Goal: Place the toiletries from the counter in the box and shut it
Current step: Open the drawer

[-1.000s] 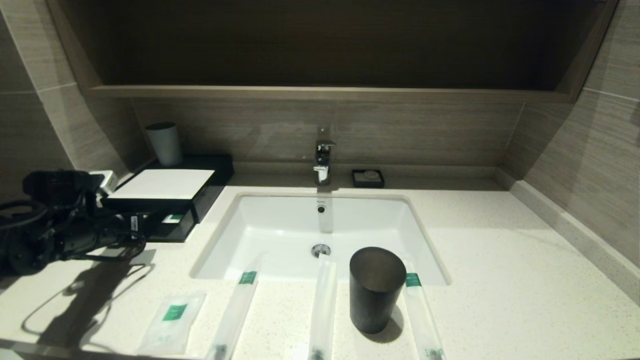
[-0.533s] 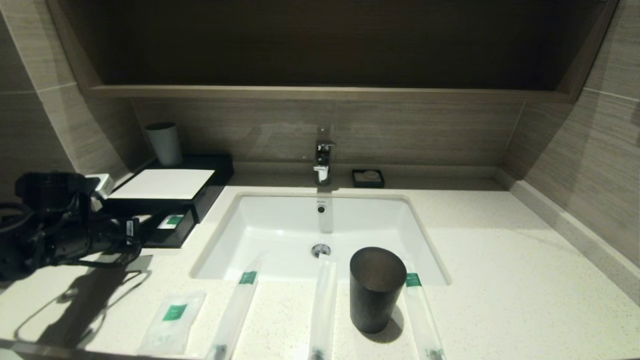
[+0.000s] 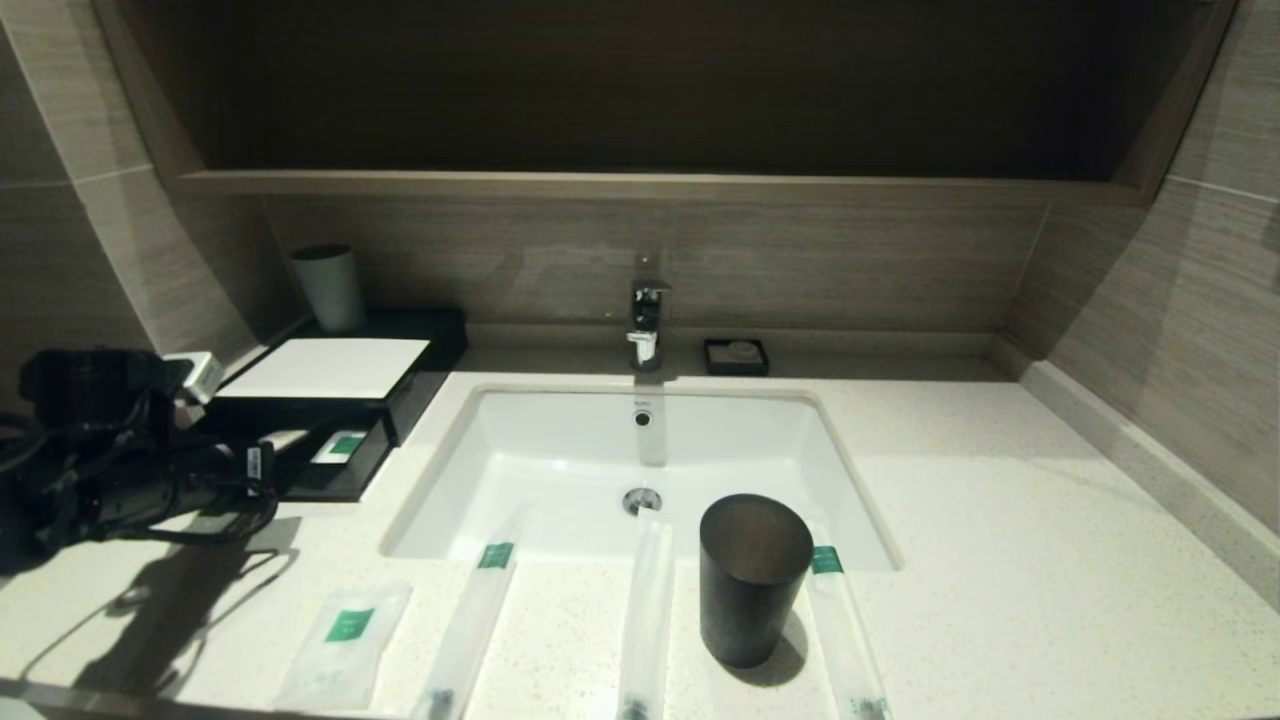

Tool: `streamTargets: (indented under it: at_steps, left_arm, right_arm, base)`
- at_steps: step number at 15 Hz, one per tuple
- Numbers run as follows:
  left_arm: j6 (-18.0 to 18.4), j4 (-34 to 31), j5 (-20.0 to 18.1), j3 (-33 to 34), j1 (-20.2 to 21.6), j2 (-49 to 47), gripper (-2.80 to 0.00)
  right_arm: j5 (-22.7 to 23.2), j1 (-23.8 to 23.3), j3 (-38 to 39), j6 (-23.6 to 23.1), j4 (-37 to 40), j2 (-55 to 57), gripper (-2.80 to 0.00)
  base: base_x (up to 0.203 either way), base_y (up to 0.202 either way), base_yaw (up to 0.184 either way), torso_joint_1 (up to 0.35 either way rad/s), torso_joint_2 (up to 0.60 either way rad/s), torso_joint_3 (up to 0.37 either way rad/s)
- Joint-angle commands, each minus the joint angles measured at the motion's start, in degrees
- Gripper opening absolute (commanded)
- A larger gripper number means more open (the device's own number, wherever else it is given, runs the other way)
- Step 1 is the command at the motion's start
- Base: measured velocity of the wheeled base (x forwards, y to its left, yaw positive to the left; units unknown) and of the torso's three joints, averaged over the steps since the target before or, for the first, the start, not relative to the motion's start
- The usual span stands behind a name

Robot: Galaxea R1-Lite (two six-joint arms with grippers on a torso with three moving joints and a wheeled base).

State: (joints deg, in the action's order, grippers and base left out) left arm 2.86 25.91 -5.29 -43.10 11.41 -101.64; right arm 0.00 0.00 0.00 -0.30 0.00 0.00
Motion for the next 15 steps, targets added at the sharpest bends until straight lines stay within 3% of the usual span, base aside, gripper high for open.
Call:
streamTargets:
  at_steps: [1,15]
  left_arm:
    - [0.12,0.11,0.02,1.0,0.02,0.65,-2.8]
    - [1.62,0.11,0.02,4.3,0.72,2.55,-2.8]
  right_arm:
    - [0.0,0.0,0.0,-0.05,0.0,-0.09,-2.8]
    - [0.0,0.03,0.0,-0.05,0.0,-0.03,-2.8]
  base:
    - [0.0,0.0,0.0,0.0,0.0,0.0]
    - [0.0,0.0,0.0,0.0,0.0,0.0]
